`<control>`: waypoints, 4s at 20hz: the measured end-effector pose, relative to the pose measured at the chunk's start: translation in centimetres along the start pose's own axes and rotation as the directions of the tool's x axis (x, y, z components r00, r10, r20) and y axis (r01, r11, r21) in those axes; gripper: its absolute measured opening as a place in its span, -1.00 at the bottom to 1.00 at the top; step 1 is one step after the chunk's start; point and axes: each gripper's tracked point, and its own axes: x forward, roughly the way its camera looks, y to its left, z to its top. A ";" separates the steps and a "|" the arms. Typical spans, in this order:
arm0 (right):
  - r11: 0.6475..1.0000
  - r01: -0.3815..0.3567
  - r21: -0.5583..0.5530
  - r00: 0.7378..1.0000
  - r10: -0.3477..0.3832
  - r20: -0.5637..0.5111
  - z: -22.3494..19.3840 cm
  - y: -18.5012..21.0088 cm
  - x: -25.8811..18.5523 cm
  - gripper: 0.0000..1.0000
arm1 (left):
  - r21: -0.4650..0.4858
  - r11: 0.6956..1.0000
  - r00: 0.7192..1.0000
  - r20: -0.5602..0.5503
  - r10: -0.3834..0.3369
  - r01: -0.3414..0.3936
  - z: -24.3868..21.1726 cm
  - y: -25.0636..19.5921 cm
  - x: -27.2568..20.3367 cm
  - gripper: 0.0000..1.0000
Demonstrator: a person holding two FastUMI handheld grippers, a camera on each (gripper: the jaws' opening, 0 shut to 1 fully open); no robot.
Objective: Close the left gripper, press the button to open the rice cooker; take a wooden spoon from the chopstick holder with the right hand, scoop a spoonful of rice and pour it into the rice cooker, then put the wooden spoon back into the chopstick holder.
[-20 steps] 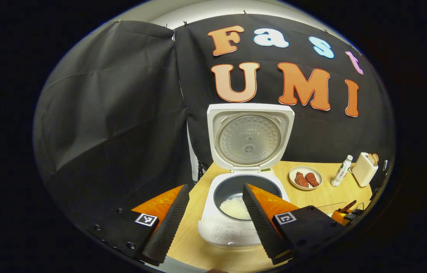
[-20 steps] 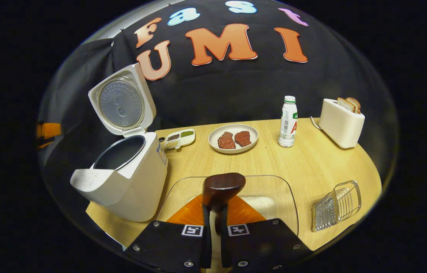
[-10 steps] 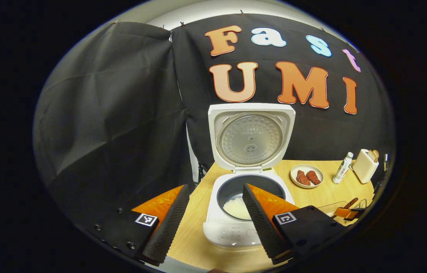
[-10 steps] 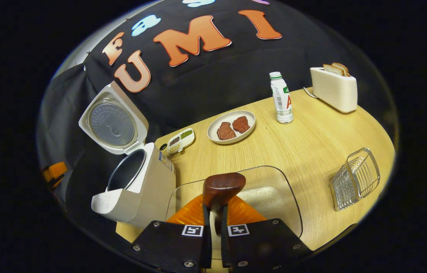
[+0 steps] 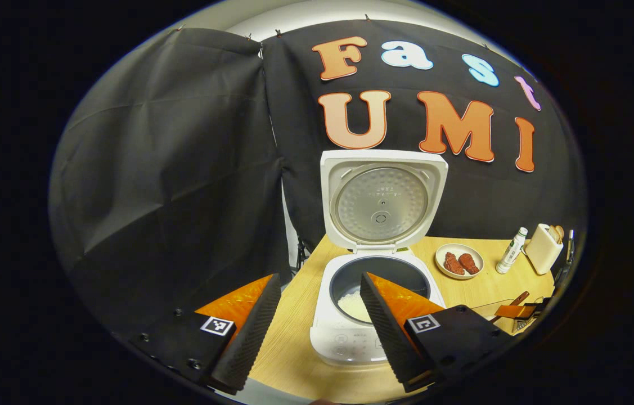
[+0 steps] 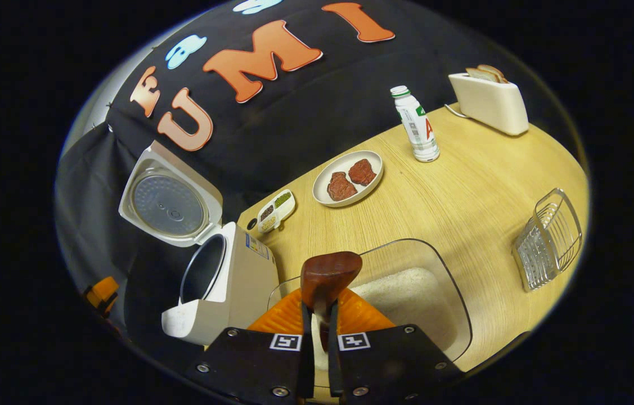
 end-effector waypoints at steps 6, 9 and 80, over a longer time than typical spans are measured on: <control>0.967 -0.093 0.235 0.994 0.106 -0.042 0.1 -0.7 0.0 -0.81 | 0.013 1.000 1.000 -0.001 0.009 -0.009 0.1 0.1 0.1 0.84; 0.947 -0.127 0.297 0.988 0.147 -0.045 0.3 -1.2 -0.3 -0.81 | 0.024 1.000 1.000 0.004 -0.003 0.003 0.3 -0.6 0.0 0.93; 0.857 -0.177 -0.484 0.938 0.295 0.179 11.8 29.6 3.5 -0.82 | -0.096 0.993 0.997 0.025 0.071 -0.069 -3.9 12.4 0.5 0.89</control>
